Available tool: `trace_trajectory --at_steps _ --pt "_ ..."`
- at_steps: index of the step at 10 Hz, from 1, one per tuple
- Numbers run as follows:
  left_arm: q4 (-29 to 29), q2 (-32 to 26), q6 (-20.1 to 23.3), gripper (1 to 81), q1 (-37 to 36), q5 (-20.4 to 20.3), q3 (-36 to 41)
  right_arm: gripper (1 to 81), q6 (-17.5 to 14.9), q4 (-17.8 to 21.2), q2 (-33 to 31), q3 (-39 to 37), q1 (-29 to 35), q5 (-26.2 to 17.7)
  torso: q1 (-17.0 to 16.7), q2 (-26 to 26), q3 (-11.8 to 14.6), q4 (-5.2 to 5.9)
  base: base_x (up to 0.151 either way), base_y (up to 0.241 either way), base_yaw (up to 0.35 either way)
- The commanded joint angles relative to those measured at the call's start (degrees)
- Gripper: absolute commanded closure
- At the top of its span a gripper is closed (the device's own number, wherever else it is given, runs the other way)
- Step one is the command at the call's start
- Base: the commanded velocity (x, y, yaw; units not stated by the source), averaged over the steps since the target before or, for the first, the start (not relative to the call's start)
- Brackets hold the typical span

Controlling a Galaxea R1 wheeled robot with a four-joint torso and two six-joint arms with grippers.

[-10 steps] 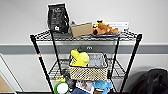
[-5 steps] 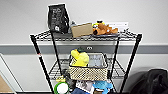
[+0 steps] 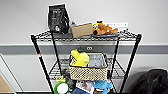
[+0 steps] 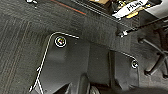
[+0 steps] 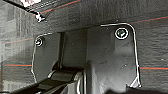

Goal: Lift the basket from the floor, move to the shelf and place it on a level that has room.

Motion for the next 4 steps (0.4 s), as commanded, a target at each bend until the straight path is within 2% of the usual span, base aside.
trace_trajectory --at_steps 1,2,4 --pt "2.94 8.45 0.29 1.0 -0.72 2.25 -12.78 1.0 -0.13 -3.52 4.98 -6.45 1.87 -2.76 0.00 0.00 0.00 0.00 0.000 0.000 0.000" --pt "3.21 10.20 0.29 1.0 -0.20 2.25 -15.40 1.0 -0.13 -4.22 7.26 -9.24 1.08 -2.67 0.00 0.00 0.00 0.00 0.000 0.000 0.000" --pt "3.38 12.31 0.29 1.0 0.68 2.25 -18.22 1.0 -0.04 -7.99 12.88 -16.71 0.12 -2.67 0.00 -0.02 0.02 0.00 0.000 0.000 0.000"
